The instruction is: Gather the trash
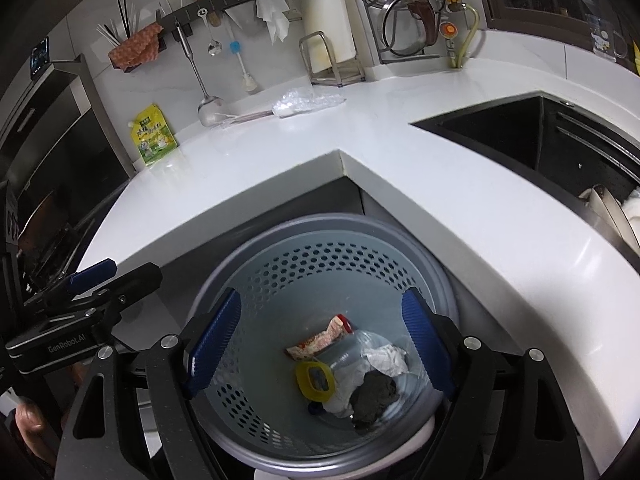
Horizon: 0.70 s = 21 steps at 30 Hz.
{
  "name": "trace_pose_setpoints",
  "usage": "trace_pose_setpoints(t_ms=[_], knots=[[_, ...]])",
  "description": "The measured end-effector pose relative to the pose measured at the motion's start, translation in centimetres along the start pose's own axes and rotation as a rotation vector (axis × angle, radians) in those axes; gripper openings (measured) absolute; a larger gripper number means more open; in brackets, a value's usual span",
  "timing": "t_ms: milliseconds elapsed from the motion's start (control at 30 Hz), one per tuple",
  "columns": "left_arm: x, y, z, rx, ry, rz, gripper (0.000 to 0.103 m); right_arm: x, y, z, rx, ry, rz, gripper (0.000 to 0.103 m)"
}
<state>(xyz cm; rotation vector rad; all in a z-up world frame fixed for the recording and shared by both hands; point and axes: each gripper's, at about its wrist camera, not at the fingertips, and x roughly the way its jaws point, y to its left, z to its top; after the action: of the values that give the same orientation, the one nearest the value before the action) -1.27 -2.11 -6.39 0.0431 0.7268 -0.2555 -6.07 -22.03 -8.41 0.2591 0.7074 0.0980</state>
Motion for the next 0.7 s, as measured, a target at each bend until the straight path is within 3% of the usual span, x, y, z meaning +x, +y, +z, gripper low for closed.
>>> trace_pose_setpoints(t_ms=[333,700], knots=[[0.0,2.6,4.7,-0.033,-0.053,0.026,0.096,1.0,1.3,4.7,-0.042,-0.043,0.057,0.082],[2.3,6.1,12.2,-0.039,-0.118,0.095,0.096,5.9,3.1,14.0,-0.103,-0.06,0.079,0.082]])
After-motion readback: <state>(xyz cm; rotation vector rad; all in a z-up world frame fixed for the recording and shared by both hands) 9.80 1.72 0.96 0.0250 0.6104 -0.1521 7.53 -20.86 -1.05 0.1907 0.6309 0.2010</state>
